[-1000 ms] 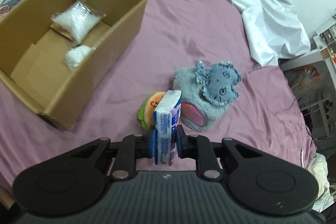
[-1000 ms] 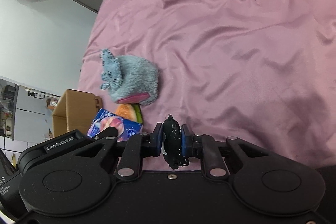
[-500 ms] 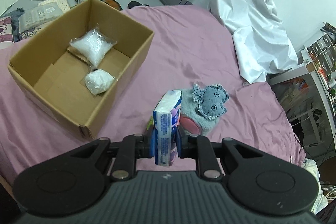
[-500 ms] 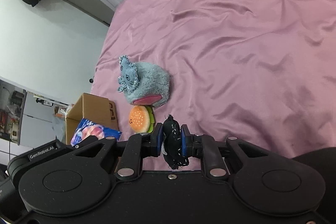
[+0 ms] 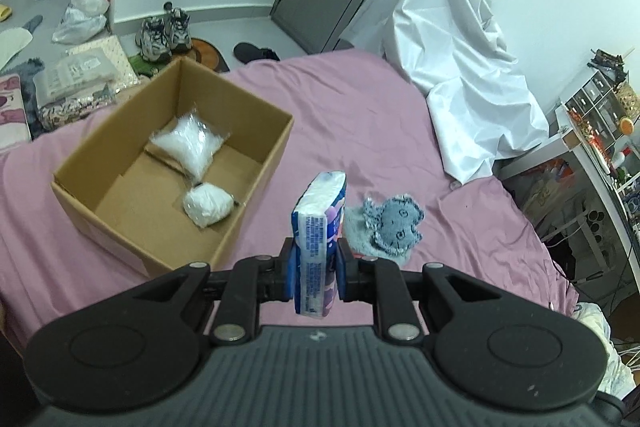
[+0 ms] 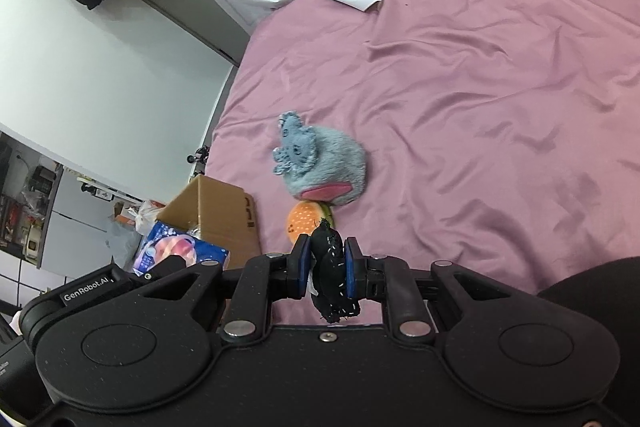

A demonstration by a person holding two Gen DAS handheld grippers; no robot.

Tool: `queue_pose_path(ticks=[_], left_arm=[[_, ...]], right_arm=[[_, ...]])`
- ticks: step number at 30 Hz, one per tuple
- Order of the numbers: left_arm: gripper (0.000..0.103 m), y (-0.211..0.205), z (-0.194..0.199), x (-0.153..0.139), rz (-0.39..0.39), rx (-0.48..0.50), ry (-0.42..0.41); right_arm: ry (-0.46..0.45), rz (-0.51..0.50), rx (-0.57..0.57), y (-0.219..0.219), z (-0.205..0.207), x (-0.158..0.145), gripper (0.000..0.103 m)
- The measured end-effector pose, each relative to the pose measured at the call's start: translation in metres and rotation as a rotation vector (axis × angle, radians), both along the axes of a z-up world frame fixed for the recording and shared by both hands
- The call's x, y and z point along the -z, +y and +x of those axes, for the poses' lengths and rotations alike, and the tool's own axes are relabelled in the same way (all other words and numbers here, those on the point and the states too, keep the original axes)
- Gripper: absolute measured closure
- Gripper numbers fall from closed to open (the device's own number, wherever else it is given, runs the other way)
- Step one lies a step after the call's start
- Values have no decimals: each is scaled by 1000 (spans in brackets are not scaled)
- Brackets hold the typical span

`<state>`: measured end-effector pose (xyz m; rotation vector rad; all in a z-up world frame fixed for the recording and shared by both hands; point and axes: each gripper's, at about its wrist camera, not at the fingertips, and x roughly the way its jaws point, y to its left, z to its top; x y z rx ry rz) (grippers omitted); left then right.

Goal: Organize soft objects
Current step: 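Carry the blue box with left tool while right tool carries the black plush to the box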

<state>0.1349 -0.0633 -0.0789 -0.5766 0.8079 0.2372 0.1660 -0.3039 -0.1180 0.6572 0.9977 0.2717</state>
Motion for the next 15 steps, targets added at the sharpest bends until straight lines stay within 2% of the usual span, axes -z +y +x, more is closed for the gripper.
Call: queue_pose_path(ticks=[15], left_arm=[[85, 33, -10, -9, 9, -21, -42]], right_arm=[[-79, -34, 1, 19, -7, -34, 85]])
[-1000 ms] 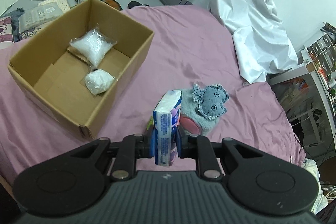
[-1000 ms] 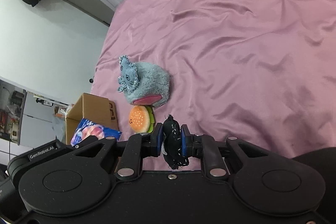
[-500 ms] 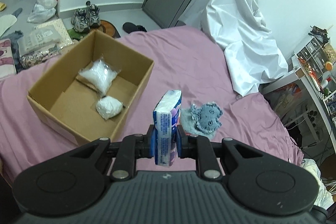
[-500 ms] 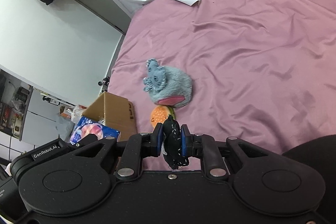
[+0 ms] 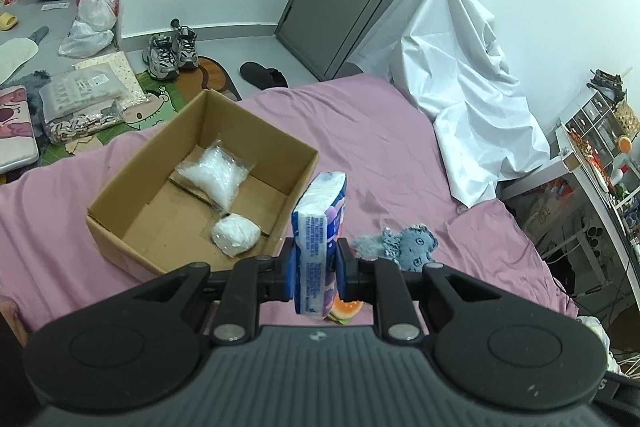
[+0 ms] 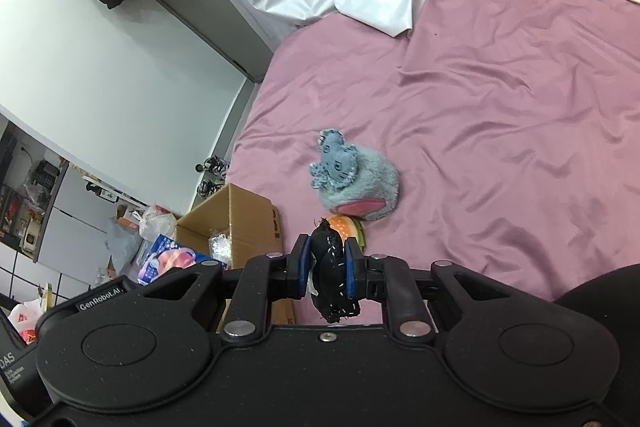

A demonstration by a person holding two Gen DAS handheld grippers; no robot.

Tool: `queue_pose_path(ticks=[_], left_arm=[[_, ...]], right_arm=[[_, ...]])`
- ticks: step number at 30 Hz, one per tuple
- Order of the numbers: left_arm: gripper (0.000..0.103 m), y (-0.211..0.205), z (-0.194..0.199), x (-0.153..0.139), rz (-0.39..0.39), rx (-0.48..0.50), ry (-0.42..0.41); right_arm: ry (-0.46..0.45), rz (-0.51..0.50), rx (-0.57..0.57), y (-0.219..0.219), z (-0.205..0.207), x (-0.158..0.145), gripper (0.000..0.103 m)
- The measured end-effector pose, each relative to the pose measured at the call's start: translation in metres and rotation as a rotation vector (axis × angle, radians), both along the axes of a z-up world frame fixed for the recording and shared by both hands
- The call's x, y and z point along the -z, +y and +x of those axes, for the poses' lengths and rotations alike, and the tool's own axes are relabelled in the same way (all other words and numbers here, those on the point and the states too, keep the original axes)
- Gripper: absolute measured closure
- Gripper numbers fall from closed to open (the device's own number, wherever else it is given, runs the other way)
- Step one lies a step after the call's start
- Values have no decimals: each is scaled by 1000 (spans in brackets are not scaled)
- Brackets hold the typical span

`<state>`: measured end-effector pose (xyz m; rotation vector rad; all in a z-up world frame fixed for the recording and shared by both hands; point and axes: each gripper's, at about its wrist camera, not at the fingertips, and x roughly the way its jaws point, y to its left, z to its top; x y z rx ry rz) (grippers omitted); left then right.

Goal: Organize soft objects
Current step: 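Carry the blue box with left tool while right tool carries the black plush to the box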

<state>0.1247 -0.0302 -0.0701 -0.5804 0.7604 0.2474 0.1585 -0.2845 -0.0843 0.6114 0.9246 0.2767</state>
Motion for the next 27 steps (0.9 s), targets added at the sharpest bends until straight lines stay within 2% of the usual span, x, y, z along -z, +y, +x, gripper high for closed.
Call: queue_pose_path(ticks=[21, 27], left_arm=[[85, 63, 2, 19, -48, -39, -4], [85, 81, 19, 29, -48, -48, 32]], right_arm=[[-74, -74, -19, 61, 5, -17, 85], [-94, -77, -25, 80, 10, -18, 85]])
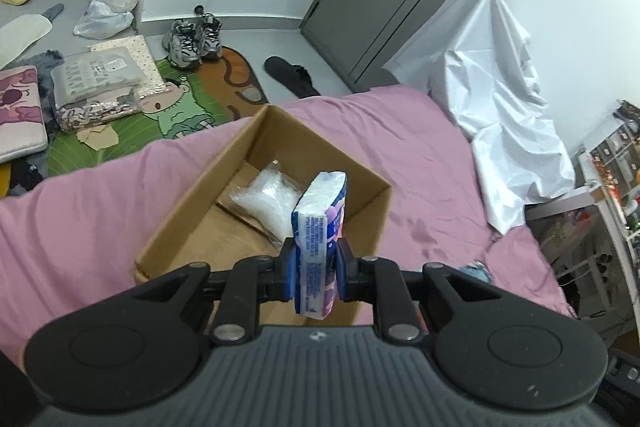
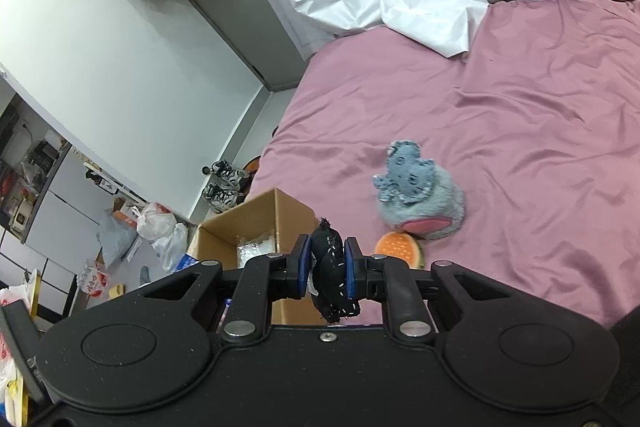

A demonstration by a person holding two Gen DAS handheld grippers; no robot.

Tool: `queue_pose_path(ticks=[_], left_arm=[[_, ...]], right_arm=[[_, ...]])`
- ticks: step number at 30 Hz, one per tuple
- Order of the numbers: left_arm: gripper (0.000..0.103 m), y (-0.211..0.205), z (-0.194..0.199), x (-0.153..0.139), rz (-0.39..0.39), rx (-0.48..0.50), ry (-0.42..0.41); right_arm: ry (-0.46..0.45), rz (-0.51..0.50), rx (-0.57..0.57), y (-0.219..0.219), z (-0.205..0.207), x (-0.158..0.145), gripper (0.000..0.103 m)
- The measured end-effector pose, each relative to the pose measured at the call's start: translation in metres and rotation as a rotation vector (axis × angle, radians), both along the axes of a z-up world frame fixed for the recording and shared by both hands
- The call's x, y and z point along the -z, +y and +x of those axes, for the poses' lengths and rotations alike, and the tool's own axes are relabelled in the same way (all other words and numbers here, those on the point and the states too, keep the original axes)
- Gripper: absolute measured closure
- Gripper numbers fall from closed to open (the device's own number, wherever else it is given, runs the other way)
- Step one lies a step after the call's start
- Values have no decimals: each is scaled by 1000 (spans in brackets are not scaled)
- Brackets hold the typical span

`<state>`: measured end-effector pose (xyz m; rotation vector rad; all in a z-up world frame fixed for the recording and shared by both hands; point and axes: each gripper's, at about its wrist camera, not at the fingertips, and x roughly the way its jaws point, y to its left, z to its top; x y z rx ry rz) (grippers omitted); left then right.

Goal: Organize soft objects
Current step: 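Carry the blue box with left tool while right tool carries the black plush to the box, then open left tool to drop the blue box while right tool drops the black plush into the box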

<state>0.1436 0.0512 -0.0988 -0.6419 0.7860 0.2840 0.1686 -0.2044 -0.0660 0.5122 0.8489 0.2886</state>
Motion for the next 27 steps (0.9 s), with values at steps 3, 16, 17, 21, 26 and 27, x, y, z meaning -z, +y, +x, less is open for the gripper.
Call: queue_pose_path(ticks=[3, 16, 17, 21, 26, 27], left_arm=[[85, 6, 6, 2, 15, 7, 9], [84, 32, 12, 25, -26, 1, 38], [84, 34, 13, 27, -29, -2, 41], [81, 38, 14, 29, -31, -14, 34], [65, 41, 14, 29, -63, -3, 5], [64, 42, 13, 29, -59, -3, 4]], right_arm=[[-7, 5, -3, 11, 5, 0, 85], [4, -13, -85, 68, 23, 10, 85], [6, -15, -91, 72, 24, 11, 85], [12, -19, -104, 83, 28, 16, 85], [18, -26, -109, 94, 35, 19, 85], [15, -34, -113, 97, 37, 18, 85]])
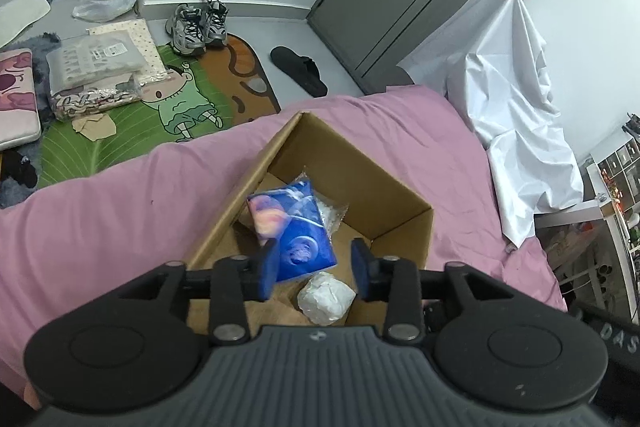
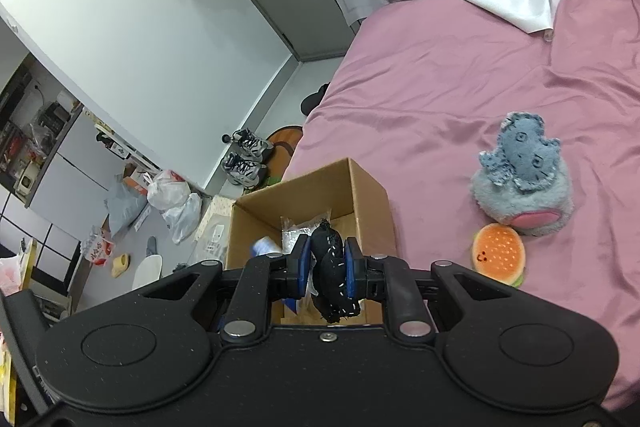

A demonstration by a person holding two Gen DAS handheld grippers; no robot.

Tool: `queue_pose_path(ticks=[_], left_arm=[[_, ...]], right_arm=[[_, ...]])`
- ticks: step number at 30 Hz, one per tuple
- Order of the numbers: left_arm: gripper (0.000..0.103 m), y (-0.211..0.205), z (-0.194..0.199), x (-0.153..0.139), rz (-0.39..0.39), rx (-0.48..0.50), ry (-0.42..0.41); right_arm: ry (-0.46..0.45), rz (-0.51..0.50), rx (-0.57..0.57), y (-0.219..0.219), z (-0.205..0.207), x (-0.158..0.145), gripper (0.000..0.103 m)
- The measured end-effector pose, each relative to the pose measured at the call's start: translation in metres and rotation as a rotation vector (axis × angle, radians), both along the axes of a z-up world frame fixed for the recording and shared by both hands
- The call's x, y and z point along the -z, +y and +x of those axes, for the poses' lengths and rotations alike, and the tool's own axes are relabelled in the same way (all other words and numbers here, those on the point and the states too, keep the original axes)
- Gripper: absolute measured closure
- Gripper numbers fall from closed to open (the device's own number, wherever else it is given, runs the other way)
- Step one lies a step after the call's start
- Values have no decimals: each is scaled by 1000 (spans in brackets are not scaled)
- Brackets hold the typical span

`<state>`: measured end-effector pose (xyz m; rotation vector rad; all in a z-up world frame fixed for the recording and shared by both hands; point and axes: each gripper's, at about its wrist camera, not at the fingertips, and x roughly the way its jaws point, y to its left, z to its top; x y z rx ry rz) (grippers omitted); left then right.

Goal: Organize soft objects
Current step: 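Open left tool to drop the blue box while right tool drops the black plush into the box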

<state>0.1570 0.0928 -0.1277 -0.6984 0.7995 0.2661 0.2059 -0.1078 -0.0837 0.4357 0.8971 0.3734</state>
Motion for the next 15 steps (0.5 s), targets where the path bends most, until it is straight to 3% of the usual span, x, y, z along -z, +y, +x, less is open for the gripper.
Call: queue_pose_path(ticks=[6, 9, 13, 15], left_arm=[[57, 4, -1, -1, 7, -22, -2], [54, 5, -2, -2, 16, -35, -2], [49, 6, 0, -3, 34, -48, 19], [42, 6, 0, -4, 50, -47, 33]], right_arm=[[-29, -7, -6, 11, 16, -8, 85], [-54, 30, -16, 16, 23, -12, 79], [-68, 25, 9, 13, 24, -14, 51], [-59, 43, 11, 5, 21, -12, 50]])
